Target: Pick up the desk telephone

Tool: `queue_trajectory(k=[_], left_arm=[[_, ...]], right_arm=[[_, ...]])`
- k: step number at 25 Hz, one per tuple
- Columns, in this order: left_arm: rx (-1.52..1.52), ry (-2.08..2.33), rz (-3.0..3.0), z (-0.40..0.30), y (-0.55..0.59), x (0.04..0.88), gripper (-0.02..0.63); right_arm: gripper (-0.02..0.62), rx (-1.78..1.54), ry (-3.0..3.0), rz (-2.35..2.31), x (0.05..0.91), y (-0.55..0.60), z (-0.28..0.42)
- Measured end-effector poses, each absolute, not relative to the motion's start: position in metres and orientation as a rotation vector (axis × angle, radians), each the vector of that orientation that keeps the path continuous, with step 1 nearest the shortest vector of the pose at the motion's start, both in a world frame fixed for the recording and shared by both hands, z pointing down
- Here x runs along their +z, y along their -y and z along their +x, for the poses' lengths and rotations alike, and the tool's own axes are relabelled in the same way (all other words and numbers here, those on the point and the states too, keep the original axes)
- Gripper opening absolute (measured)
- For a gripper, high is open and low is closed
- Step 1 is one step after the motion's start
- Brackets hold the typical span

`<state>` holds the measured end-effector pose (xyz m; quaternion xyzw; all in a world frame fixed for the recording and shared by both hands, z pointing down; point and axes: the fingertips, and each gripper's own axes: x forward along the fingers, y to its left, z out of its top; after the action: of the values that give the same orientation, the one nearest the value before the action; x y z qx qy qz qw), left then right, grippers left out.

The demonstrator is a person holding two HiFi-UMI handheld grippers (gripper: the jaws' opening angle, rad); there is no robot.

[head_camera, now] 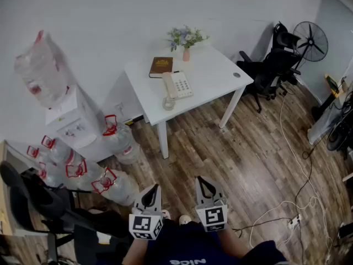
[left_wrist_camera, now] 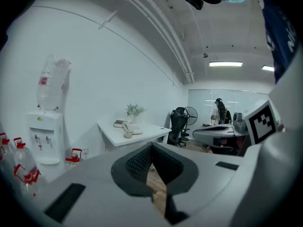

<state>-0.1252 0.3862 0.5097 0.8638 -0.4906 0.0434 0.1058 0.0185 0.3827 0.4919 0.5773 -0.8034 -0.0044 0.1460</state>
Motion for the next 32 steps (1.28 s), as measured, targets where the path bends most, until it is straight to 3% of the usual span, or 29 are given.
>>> queue_trajectory(k=[10,32], left_arm=[[0.108,1.485,2.56,-0.141,-0.386,0.506,0.017],[0.096,1.412,2.581,-0.176,-0.352,0.508,0.017]], right_arm=[[0.021,0.002,2.249,1.755,0.489,-0.392,0.035],[0.022,0.064,2.229,1.8,0.511,-0.377,-0.022]])
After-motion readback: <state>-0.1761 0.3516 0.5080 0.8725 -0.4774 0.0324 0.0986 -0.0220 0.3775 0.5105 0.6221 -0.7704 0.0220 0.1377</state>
